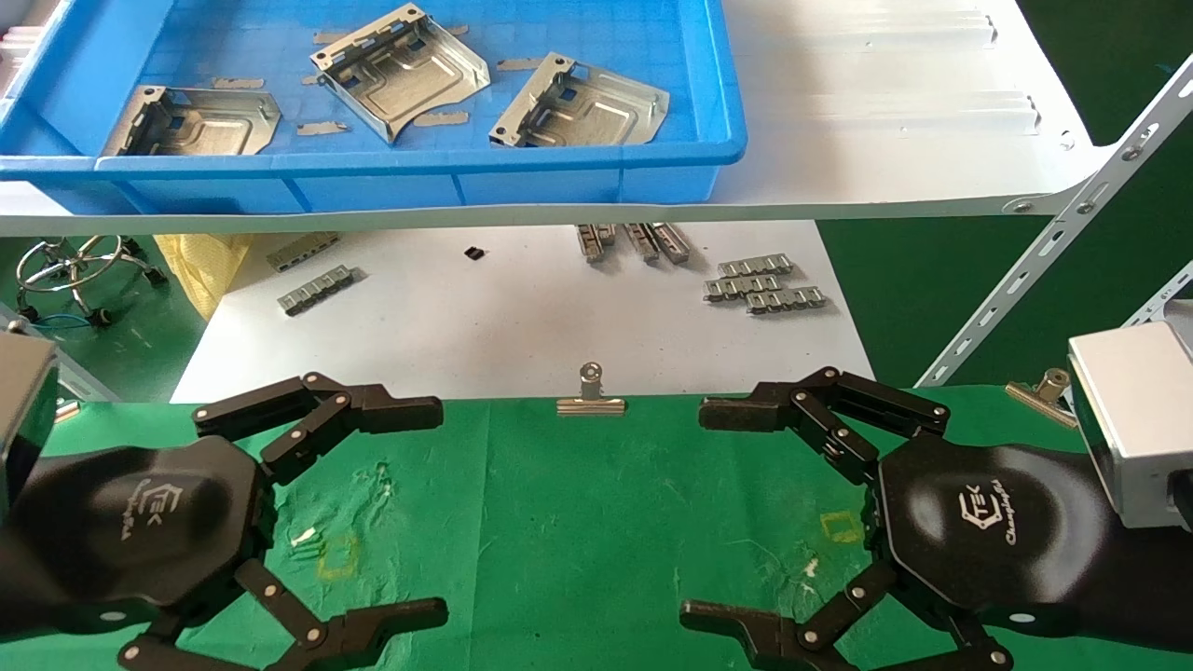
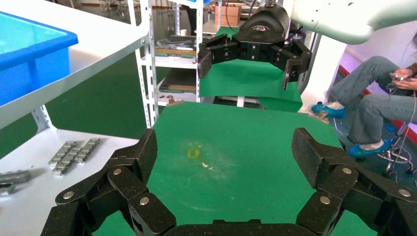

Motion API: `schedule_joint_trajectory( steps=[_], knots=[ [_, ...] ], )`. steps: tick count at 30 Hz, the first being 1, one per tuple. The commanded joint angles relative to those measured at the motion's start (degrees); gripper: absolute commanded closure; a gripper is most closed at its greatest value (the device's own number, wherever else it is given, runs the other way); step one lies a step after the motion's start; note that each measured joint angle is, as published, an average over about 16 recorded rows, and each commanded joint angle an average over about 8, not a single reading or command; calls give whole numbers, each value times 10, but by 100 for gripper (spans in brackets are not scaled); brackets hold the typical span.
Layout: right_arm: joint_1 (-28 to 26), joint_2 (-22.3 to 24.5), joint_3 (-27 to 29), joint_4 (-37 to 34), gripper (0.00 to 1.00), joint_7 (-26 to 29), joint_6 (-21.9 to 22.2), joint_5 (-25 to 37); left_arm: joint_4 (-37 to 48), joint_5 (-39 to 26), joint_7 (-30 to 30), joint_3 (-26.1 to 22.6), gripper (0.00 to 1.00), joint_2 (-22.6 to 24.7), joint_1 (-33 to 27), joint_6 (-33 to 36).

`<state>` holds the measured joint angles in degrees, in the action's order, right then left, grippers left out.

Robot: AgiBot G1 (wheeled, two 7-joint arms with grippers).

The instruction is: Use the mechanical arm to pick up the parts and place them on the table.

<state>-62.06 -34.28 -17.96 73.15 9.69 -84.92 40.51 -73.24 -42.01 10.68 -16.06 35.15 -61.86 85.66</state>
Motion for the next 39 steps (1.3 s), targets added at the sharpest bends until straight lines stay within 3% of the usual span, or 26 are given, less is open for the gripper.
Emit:
schedule_joint_trajectory(
  steps=[1, 39],
  knots=[
    [0, 0, 0, 0, 0, 0, 0, 0, 0, 0, 0, 0, 0, 0, 0, 0],
    [0, 0, 0, 0, 0, 0, 0, 0, 0, 0, 0, 0, 0, 0, 0, 0]
  ],
)
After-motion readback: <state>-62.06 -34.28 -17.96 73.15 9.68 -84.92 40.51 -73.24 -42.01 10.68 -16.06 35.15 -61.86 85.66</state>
